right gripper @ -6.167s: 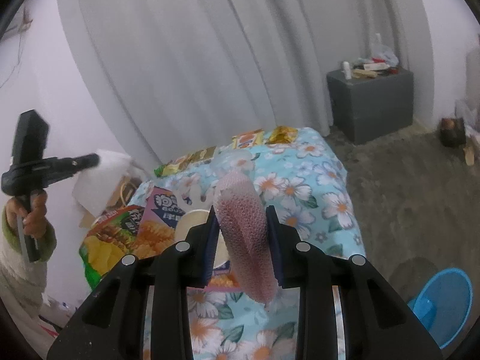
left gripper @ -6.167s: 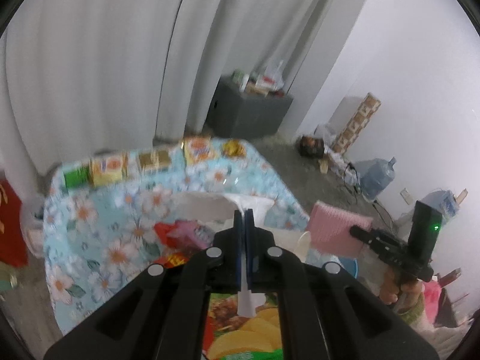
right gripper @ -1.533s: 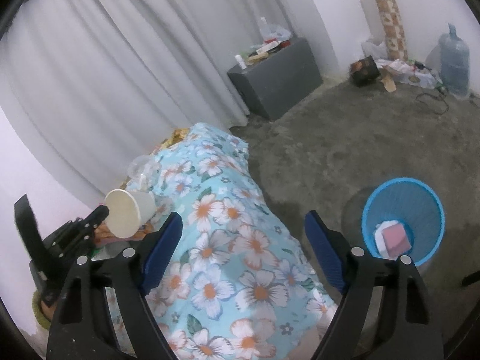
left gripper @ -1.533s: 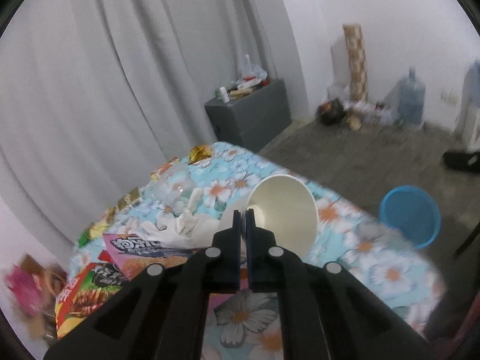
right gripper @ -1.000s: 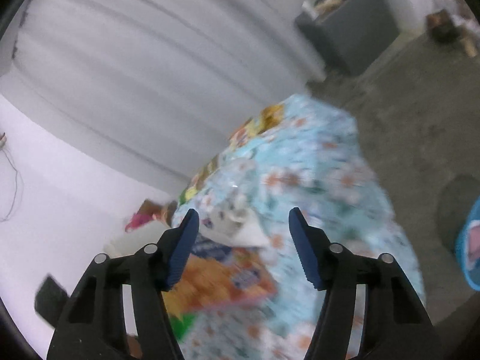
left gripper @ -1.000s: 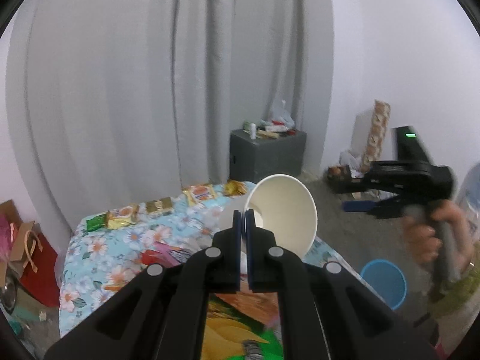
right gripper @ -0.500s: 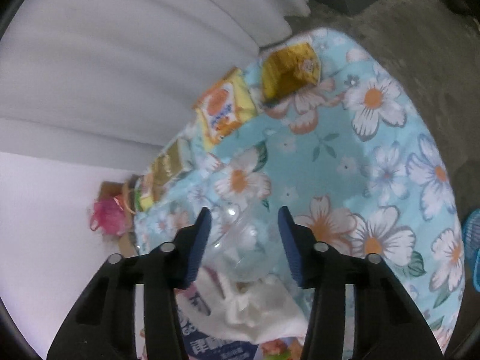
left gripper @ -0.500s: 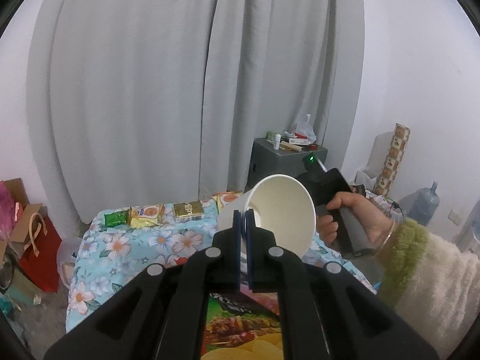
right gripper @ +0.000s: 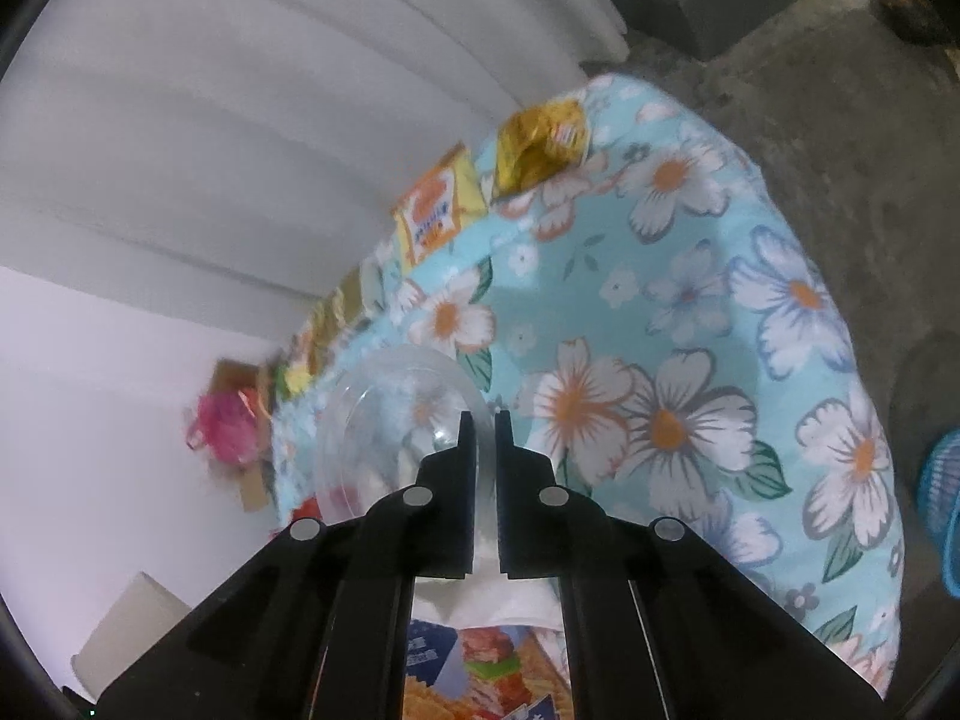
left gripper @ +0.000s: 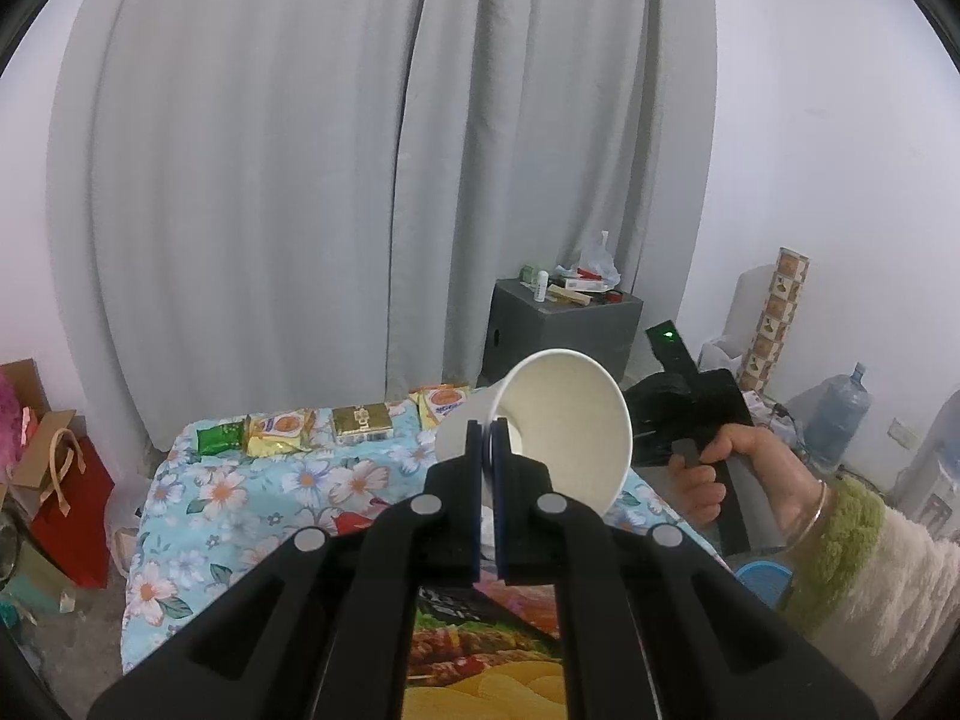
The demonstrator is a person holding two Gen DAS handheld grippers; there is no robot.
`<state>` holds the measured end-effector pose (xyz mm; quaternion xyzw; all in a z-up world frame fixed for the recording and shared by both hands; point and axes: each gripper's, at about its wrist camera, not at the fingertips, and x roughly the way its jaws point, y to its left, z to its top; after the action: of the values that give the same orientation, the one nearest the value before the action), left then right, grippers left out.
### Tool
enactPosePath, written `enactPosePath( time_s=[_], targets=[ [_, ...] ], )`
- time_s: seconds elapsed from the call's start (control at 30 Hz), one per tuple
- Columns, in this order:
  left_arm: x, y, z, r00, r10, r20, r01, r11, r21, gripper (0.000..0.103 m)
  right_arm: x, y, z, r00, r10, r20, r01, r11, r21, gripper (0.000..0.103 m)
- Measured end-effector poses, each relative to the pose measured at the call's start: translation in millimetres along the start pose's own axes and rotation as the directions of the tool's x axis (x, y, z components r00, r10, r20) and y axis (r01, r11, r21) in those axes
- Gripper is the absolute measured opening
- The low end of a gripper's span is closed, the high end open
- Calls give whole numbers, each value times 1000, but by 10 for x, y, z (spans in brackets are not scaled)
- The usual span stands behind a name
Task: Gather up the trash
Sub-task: 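Grasp the clear plastic cup with the right gripper while the left gripper holds the paper cup, then carry both cups over the wastebasket and open both grippers to drop them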
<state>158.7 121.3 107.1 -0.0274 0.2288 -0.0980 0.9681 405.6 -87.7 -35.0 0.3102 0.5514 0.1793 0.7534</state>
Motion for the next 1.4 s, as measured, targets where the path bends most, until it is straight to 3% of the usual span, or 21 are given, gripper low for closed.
enactPosePath(
  time_s=[0.23, 0.4, 0.87, 1.23, 1.33, 1.4],
  targets=[
    [-90, -109, 14, 1000, -16, 18, 16, 1000, 12, 3, -563, -94, -251, 990, 67, 123, -66, 998, -12, 4],
    [-138, -245, 2, 999, -41, 27, 40, 999, 33, 3, -979, -204, -611, 976, 92, 199, -88, 996, -31, 4],
    [-67, -814, -263, 986, -163, -37, 166, 981, 104, 3, -1620, -918, -1643, 945, 104, 310, -133, 989, 72, 4],
    [125, -1531, -502, 942, -302, -146, 323, 934, 152, 3, -2082, -1634, -2215, 903, 42, 428, -150, 963, 223, 4],
    [219, -1765, -523, 916, -355, -186, 383, 911, 151, 3, -2283, -1848, -2350, 884, -10, 468, -130, 955, 265, 4],
    [303, -1962, -535, 886, -406, -226, 441, 887, 135, 3, -2414, -2007, -2432, 867, -52, 496, -116, 946, 302, 4]
  ],
)
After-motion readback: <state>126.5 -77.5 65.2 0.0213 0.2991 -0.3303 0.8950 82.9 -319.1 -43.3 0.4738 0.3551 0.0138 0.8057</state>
